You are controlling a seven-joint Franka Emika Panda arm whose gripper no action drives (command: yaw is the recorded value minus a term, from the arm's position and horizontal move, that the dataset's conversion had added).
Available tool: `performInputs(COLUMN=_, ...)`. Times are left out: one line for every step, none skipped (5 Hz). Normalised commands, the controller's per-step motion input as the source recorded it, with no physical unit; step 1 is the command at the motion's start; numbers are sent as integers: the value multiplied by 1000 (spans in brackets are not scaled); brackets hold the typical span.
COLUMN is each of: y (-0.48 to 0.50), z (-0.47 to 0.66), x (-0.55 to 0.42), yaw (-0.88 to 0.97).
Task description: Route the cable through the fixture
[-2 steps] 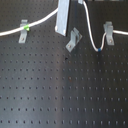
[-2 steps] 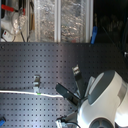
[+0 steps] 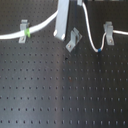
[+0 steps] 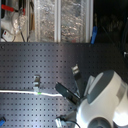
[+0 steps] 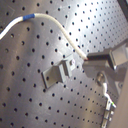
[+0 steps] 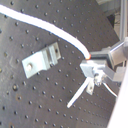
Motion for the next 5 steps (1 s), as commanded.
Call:
performInputs(y=-140, z=532, x=-422, yaw=60)
performInputs(y=-145, z=300, x=-94, yaw=-174)
performInputs(y=-199, z=342, x=-74, yaw=-531)
performInputs(y=10, z=102, x=-32, yaw=0)
performInputs(y=110, z=61, x=-155, yaw=757)
